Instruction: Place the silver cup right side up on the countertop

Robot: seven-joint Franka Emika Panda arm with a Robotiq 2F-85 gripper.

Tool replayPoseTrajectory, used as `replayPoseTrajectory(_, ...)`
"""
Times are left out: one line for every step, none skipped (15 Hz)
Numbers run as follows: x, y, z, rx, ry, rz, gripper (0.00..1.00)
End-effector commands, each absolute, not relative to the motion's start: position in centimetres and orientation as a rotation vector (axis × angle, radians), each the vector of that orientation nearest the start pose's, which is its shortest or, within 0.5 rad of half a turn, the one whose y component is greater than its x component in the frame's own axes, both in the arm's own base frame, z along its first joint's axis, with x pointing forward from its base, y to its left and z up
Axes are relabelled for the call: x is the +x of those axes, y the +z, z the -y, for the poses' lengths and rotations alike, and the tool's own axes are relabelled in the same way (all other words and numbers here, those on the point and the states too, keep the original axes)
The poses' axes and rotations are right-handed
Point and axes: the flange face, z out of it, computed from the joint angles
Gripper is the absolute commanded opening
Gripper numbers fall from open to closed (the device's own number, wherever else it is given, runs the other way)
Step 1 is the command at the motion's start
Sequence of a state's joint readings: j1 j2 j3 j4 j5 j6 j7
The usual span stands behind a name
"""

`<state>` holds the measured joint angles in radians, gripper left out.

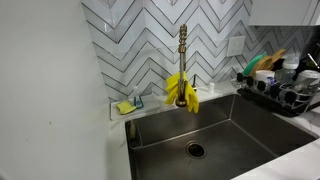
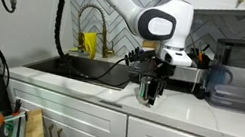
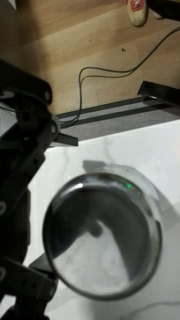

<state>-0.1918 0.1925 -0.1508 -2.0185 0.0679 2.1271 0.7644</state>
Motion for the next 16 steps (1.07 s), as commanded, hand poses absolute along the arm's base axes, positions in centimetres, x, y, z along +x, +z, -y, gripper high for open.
replayPoseTrajectory(54.9,35.1,21.1,-2.512,0.277,-1.762,1.00)
replayPoseTrajectory(54.8,35.1,21.2,-2.475,0.330,-1.762,1.00)
replayPoseTrajectory(54.9,35.1,21.4,-2.442,0.350,-1.774,1.00)
replayPoseTrajectory(55.0,35.1,21.5,-2.408,0.384,-1.771,1.00)
replayPoseTrajectory(55.1,35.1,21.5,-2.378,0.411,-1.769,1.00)
replayPoseTrajectory(55.3,35.0,21.6,-2.352,0.430,-1.774,1.00)
replayPoseTrajectory(55.3,34.8,21.6,-2.327,0.454,-1.772,1.00)
replayPoseTrajectory(55.4,34.7,21.6,-2.302,0.474,-1.771,1.00)
replayPoseTrajectory(55.4,34.3,21.6,-2.276,0.496,-1.769,1.00)
replayPoseTrajectory(55.4,34.0,21.6,-2.255,0.518,-1.767,1.00)
replayPoseTrajectory(55.4,33.6,21.6,-2.230,0.540,-1.768,1.00)
replayPoseTrajectory(55.4,33.3,21.7,-2.208,0.564,-1.768,1.00)
replayPoseTrajectory(55.4,33.0,21.7,-2.181,0.599,-1.763,1.00)
replayPoseTrajectory(55.3,32.7,21.8,-2.156,0.628,-1.762,1.00)
replayPoseTrajectory(55.2,32.5,21.9,-2.131,0.658,-1.758,1.00)
replayPoseTrajectory(55.2,32.4,22.0,-2.107,0.681,-1.756,1.00)
